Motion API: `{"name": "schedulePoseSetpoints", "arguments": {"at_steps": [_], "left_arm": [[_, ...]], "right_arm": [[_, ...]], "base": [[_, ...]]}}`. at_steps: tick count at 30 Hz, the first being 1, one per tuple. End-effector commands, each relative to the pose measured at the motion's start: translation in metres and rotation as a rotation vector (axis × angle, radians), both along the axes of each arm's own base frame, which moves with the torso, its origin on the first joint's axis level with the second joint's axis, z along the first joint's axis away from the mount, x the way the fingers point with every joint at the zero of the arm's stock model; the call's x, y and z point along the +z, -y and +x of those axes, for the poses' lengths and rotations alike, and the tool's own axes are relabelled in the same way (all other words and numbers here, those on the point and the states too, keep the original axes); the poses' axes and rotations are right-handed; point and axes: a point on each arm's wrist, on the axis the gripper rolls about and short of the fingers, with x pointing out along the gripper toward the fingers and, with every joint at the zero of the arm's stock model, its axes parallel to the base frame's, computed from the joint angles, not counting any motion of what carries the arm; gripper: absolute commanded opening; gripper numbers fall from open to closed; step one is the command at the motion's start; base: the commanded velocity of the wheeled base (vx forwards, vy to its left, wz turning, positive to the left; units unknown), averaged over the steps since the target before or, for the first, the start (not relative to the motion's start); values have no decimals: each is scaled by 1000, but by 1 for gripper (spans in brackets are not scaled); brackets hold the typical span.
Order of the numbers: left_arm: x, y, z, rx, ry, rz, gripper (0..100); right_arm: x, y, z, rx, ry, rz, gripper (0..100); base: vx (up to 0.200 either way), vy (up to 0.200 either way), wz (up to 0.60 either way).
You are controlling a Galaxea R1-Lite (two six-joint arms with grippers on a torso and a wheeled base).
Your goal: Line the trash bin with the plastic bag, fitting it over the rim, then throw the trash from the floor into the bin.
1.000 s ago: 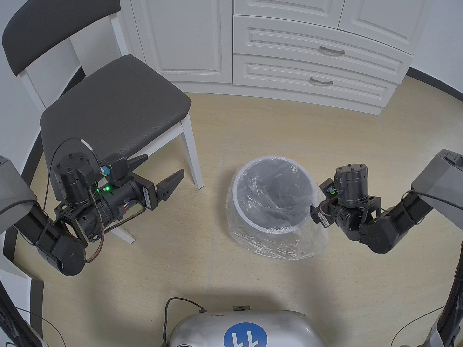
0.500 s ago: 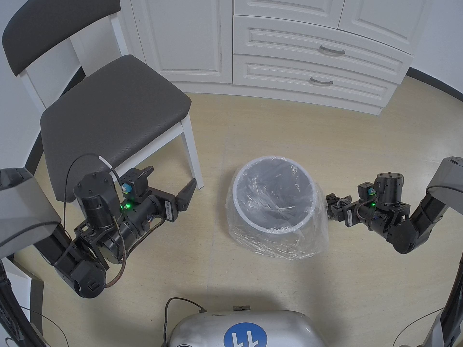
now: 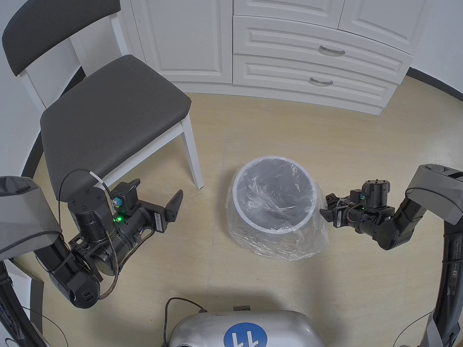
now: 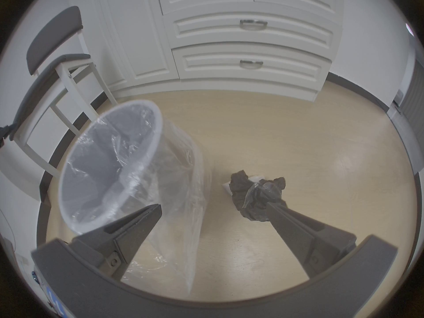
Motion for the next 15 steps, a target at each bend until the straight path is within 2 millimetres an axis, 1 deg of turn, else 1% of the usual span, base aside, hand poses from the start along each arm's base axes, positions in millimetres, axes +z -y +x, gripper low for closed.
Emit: {"name": "schedulePoseSetpoints", "arguments": {"at_steps": [1, 3, 4, 5, 6, 7, 12, 13, 14, 15], "left_arm": [[7, -8, -2, 22, 16, -7, 100], [9, -9, -3, 23, 22, -10, 100], [8, -9, -3, 23, 21, -9, 100], [8, -10, -4, 23, 19, -8, 100], [9, -10, -5, 23, 19, -8, 100], [8, -10, -6, 23, 14, -4, 100], [8, -10, -7, 22, 15, -5, 100], [9, -10, -6, 22, 20, -7, 100], [9, -10, -6, 22, 20, -7, 100], [9, -9, -5, 22, 21, -6, 100]], "right_arm": [[-39, -3, 11, -1, -65, 8, 100], [-48, -5, 13, -1, -78, 18, 100], [-49, -5, 14, -1, -78, 18, 100], [-56, -8, 15, 3, -86, 22, 100], [-57, -8, 16, 3, -86, 22, 100], [-65, -9, 18, 8, -94, 23, 100], [-67, -12, 23, 32, -94, 67, 100], [-67, -14, 27, 37, -90, 69, 100], [-67, -14, 27, 37, -90, 69, 100], [-70, -17, 34, 44, -77, 72, 100]], "base": [[0, 0, 0], [0, 0, 0], [0, 0, 0], [0, 0, 0], [0, 0, 0], [0, 0, 0], [0, 0, 0], [0, 0, 0], [0, 0, 0], [0, 0, 0]]}}
